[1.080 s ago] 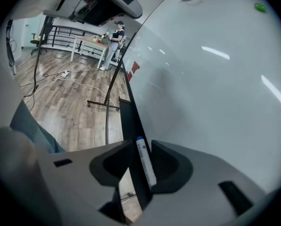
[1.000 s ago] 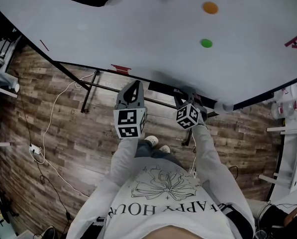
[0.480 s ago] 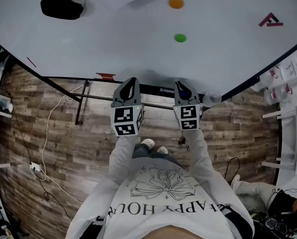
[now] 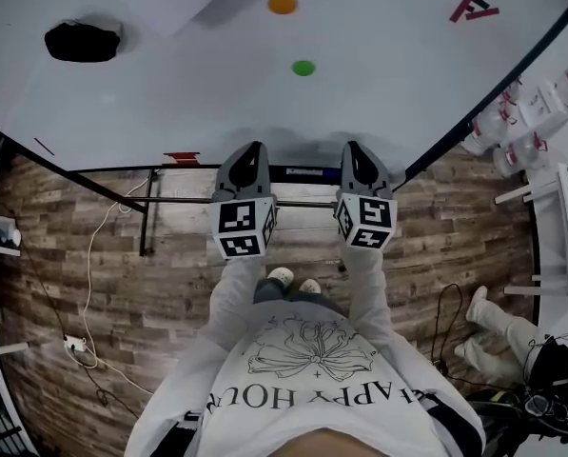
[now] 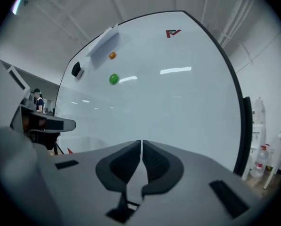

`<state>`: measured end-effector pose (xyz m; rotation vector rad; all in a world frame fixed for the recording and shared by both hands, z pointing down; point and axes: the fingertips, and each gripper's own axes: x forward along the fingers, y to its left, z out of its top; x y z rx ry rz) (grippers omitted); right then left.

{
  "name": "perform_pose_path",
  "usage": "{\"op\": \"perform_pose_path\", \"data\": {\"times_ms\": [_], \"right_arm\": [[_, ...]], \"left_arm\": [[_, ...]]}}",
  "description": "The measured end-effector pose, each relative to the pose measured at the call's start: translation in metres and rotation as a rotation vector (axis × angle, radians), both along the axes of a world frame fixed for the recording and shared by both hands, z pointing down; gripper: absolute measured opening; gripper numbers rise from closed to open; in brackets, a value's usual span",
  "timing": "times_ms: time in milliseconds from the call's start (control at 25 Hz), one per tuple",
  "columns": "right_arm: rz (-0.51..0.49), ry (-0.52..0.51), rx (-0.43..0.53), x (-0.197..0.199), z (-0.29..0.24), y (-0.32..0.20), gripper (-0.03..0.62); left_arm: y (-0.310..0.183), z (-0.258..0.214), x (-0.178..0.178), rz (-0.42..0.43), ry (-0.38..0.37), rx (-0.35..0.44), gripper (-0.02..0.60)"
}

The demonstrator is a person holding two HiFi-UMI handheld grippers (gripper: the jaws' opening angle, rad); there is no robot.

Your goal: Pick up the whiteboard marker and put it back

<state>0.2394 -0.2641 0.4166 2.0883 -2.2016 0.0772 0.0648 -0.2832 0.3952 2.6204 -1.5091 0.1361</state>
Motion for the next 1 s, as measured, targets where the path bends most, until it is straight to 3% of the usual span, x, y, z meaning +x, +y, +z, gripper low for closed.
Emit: {"op": "perform_pose_path", "data": {"times_ms": [360, 1000], "right_arm": [[0.066, -0.032, 0.044, 0.017, -0.017, 0.018, 0.009], [0.079, -0.037, 0.041, 0.022, -0.015, 0.022, 0.008]], "left_arm": [[0.004, -0.002, 0.013, 0.021, -0.006, 0.009, 0.008], [0.001, -0.001, 0.017, 0.031, -0.006, 0.006, 0.008]]}}
